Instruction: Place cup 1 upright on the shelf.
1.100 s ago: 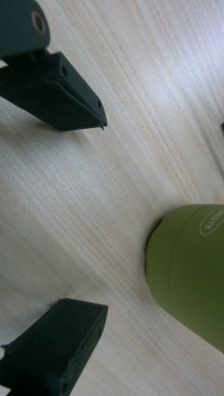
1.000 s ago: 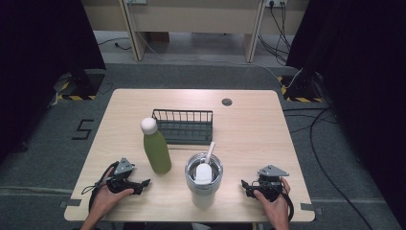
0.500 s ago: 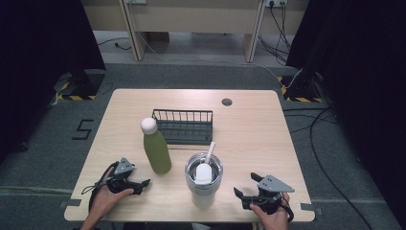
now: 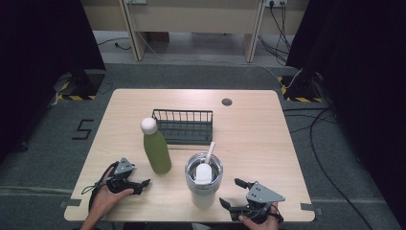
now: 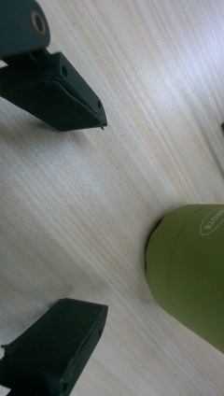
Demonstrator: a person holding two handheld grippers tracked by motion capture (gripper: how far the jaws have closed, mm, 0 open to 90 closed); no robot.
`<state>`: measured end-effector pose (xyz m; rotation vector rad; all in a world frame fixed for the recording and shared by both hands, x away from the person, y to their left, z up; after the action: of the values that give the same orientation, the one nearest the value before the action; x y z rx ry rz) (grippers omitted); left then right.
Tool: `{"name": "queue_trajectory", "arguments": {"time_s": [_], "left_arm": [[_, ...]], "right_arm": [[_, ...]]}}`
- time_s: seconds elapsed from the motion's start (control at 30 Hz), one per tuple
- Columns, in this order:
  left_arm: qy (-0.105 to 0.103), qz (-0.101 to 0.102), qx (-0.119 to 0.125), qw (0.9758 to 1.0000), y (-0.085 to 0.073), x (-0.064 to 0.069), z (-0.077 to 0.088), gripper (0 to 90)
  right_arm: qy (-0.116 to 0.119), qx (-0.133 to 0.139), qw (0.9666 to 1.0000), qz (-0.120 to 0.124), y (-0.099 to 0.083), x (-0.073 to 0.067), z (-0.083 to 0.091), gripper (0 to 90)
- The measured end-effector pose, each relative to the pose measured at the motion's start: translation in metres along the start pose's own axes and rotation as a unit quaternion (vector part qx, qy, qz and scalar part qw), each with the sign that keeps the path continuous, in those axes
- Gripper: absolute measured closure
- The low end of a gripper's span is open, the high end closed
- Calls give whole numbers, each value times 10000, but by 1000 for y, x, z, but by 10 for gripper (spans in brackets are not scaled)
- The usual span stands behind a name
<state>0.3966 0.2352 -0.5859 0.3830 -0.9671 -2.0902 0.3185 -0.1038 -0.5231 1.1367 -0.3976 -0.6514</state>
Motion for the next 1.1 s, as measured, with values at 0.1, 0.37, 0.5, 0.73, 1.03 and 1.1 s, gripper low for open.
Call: {"name": "queue_trajectory", "arguments": {"time_s": [0.1,0.37,0.5,0.73,1.03,1.1], "left_arm": [[-1,0,0,10000,0,0,0,86],[-5,3,0,10000,0,0,0,86],[-11,7,2,10000,0,0,0,85],[-15,6,-1,10000,0,0,0,84],[-19,9,-1,10000,0,0,0,84],[-20,10,-5,10000,0,0,0,84]], "right_arm": [[149,29,9999,1,3,-11,-6,152],[312,106,9994,77,5,-27,-18,149],[380,175,9991,93,7,-33,-26,149],[415,262,9988,84,12,-36,-40,146],[405,446,9982,55,13,-38,-57,80],[459,487,9978,17,14,-40,-62,50]]}}
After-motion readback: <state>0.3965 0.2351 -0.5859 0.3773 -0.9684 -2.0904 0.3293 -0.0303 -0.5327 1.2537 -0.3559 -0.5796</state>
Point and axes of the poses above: each handheld gripper's, and its own axes: z roughly backward along the jaws, y roughly out of its top, x roughly to its right, the point moved 9 cm from there along -z, roughly forward along the jaws, and after that the axes turned 3 degrees about -y, right-handed, at the moved point
